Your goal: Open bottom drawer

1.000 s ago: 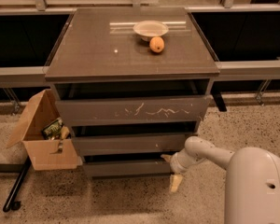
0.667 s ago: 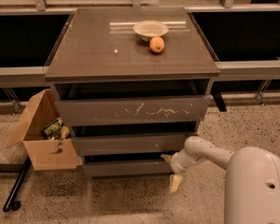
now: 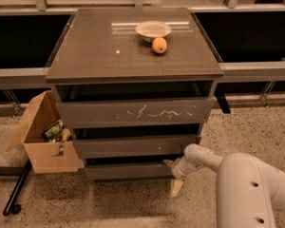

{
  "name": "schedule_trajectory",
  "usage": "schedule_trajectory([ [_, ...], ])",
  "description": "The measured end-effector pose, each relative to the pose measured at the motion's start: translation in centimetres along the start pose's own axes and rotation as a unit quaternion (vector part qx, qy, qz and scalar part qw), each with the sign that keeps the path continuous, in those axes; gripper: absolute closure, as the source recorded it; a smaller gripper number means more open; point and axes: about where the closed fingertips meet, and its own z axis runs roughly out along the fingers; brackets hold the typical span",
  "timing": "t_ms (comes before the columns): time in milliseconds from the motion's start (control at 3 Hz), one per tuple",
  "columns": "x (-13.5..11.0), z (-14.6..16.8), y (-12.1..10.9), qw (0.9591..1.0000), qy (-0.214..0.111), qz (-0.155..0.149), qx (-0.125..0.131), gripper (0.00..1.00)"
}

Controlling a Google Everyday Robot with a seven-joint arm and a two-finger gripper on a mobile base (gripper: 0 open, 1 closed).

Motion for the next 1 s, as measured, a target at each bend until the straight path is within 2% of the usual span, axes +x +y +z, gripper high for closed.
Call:
schedule_trajectory([
  [667,0.7,2.9,-2.4,0.9993,-0.006,0.001,0.036,0.00],
  [1000,0.1,4.1,-3.4,0.9991,-0.011,-0.006,0.041,0.00],
])
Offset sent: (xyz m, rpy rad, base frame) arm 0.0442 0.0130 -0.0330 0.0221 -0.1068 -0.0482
